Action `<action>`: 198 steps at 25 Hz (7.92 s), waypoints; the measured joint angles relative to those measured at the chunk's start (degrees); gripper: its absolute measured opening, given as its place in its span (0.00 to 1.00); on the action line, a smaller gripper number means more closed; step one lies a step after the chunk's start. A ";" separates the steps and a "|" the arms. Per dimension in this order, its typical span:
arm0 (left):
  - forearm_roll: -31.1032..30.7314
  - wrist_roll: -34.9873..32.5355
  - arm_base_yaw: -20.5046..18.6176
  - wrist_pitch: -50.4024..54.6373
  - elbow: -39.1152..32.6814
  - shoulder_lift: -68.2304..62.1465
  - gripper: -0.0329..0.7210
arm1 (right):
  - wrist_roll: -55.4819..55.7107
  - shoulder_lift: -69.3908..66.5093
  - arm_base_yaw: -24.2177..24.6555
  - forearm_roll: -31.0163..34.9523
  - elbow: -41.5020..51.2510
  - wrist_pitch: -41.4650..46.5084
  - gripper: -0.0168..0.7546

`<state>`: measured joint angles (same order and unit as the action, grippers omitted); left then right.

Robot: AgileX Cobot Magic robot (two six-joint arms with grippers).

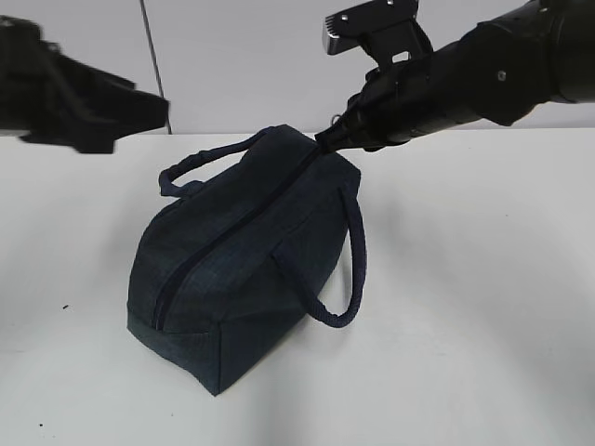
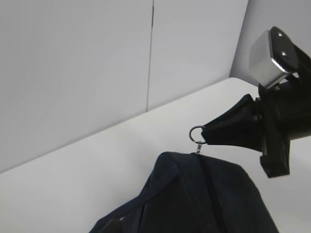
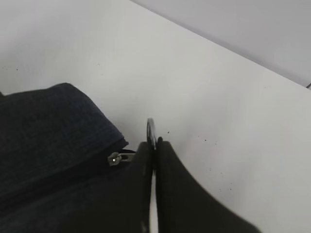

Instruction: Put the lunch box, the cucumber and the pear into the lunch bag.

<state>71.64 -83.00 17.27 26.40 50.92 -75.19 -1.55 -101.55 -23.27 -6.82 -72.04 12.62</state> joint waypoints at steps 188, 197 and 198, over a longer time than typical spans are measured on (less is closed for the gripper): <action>-78.47 88.86 -12.10 37.05 -21.16 76.32 0.35 | -4.06 102.56 15.08 4.49 43.36 53.65 0.64; -78.47 88.86 -12.10 37.05 -21.16 76.32 0.35 | -4.06 102.56 15.08 4.49 43.36 53.65 0.64; -78.47 88.86 -12.10 37.05 -21.16 76.32 0.35 | -4.06 102.56 15.08 4.49 43.36 53.65 0.64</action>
<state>-6.83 5.86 5.17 63.45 29.76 1.12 -5.61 1.01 -8.20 -2.33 -28.68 66.27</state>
